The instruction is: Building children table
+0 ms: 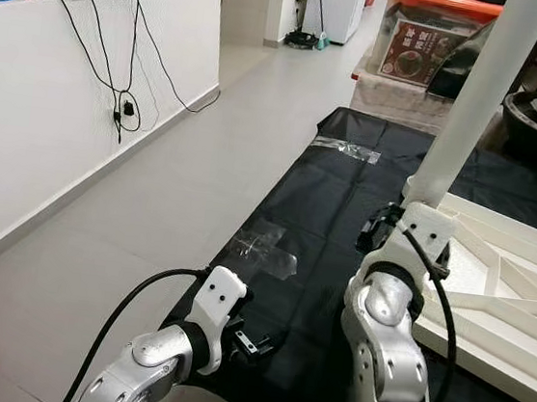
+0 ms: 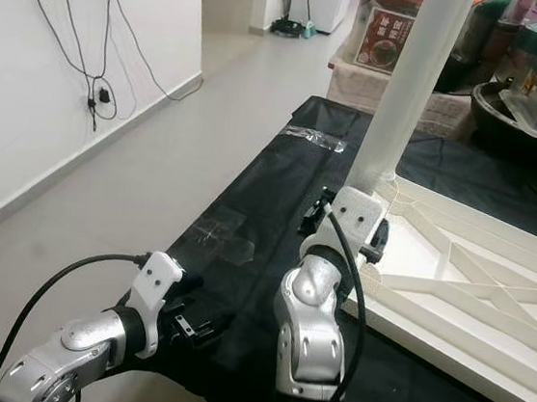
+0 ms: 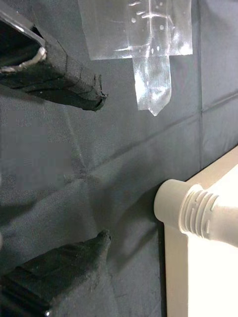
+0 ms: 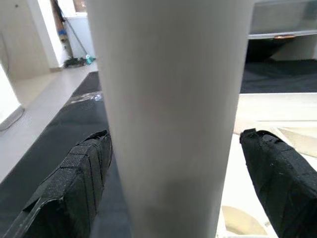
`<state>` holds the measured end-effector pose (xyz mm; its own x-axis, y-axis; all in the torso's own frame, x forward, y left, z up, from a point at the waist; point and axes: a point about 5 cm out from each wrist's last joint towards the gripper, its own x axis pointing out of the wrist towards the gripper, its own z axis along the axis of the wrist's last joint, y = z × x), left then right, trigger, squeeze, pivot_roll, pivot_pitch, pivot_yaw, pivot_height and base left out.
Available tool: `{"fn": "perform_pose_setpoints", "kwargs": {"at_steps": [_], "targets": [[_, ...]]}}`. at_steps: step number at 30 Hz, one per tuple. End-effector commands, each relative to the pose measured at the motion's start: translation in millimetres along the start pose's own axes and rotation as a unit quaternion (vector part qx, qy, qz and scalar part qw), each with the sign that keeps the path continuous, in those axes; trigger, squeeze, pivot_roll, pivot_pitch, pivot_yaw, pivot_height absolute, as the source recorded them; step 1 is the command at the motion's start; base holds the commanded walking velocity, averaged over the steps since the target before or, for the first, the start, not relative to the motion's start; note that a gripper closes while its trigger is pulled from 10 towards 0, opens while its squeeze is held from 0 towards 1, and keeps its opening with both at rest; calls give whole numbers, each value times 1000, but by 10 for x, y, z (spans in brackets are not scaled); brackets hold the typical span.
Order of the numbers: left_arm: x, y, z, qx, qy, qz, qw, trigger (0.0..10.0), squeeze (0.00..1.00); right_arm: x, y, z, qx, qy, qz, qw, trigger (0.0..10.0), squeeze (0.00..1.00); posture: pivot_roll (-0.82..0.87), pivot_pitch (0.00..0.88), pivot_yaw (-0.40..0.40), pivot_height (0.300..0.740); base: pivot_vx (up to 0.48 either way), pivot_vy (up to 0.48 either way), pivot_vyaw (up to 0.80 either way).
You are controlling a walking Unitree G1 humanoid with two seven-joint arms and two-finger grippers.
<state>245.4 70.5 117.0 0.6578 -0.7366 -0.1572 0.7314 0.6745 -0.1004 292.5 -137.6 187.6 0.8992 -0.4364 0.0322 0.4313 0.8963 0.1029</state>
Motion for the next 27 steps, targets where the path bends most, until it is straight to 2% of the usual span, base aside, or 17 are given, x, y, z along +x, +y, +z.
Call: {"fn": "perform_pose_setpoints", "kwargs": {"at_steps": [1, 6, 15, 16, 18, 21, 27], "targets": [[20, -9, -28, 2, 0, -4, 1000, 10000, 0, -69, -87, -74, 11, 1, 57, 998, 10000, 0, 140, 0, -36, 740, 0, 0, 0], [29, -14, -33, 1, -1, -6, 1000, 10000, 0, 34, -240, -118, 2, -2, 76, 997, 10000, 0, 139, 0, -38, 740, 0, 0, 0], [30, -16, -36, 1, -3, -8, 1000, 10000, 0, 149, -332, -169, 10, 11, 110, 994, 10000, 0, 145, 0, -42, 740, 0, 0, 0], [30, -17, -43, 1, -4, -9, 1000, 10000, 0, 169, -343, -199, 15, 18, 145, 989, 10000, 0, 147, 0, -42, 740, 0, 0, 0], [30, -17, -45, 2, -4, -9, 1000, 10000, 0, 169, -342, -203, 17, 19, 154, 988, 10000, 0, 147, 0, -42, 740, 0, 0, 0], [31, -20, -46, 3, -4, -10, 1000, 10000, 0, 274, -395, -126, 19, 6, 198, 980, 10000, 0, 146, 0, -42, 740, 0, 0, 0], [31, -29, -44, 4, -4, -11, 1000, 10000, 0, 377, -461, -62, 20, -7, 217, 976, 10000, 0, 146, 0, -42, 740, 0, 0, 0]]}}
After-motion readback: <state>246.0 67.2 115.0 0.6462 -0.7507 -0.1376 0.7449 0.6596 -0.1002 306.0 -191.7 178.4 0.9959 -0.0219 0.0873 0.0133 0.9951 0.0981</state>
